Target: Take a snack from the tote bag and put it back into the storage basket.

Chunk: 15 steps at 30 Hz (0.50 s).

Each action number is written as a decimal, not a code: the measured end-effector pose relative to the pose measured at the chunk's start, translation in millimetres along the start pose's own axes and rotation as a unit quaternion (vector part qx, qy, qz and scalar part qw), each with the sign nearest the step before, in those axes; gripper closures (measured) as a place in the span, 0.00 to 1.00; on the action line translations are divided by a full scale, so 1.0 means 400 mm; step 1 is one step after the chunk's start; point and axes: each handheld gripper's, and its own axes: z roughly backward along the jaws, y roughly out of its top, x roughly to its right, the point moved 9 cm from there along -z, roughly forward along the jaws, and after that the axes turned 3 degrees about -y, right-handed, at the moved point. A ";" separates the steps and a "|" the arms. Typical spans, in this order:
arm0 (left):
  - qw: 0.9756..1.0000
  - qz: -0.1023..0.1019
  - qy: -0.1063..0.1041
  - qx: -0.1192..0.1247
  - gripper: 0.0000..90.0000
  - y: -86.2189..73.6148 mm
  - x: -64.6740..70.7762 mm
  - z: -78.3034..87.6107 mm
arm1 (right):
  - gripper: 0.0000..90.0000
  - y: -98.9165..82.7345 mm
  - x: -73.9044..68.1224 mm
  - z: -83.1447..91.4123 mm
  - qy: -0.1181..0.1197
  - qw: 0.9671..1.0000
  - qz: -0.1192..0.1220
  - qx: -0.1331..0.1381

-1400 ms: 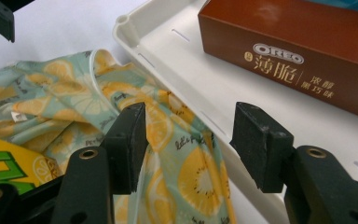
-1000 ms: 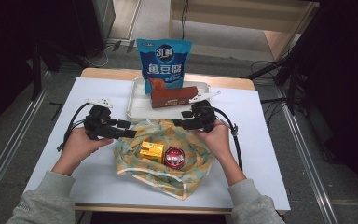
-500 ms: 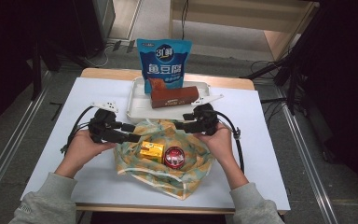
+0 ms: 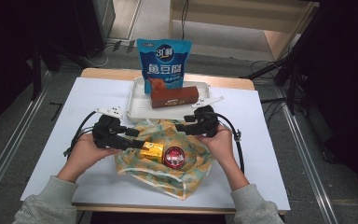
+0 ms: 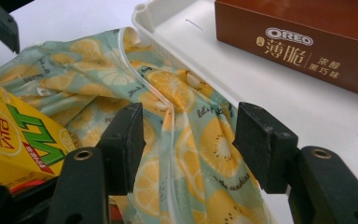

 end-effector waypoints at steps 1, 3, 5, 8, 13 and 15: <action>1.000 0.000 -0.001 0.000 0.44 -0.001 0.004 -0.002 | 0.49 -0.001 0.002 0.000 0.000 1.000 -0.001 -0.001; 1.000 -0.005 -0.003 -0.003 0.44 -0.002 0.010 -0.004 | 0.49 -0.002 0.003 0.001 0.001 1.000 -0.003 -0.002; 1.000 -0.008 -0.006 -0.002 0.44 -0.002 0.015 -0.008 | 0.49 -0.002 0.004 0.000 0.001 1.000 -0.003 -0.002; 1.000 -0.011 -0.009 -0.005 0.44 -0.003 0.024 -0.014 | 0.48 -0.004 0.003 -0.001 0.006 1.000 -0.006 -0.003; 1.000 -0.021 -0.011 -0.010 0.42 -0.004 0.037 -0.024 | 0.48 -0.003 0.002 0.001 0.010 1.000 -0.012 -0.002; 1.000 -0.023 -0.015 -0.010 0.42 -0.007 0.039 -0.032 | 0.48 -0.004 0.003 0.001 0.009 1.000 -0.012 -0.003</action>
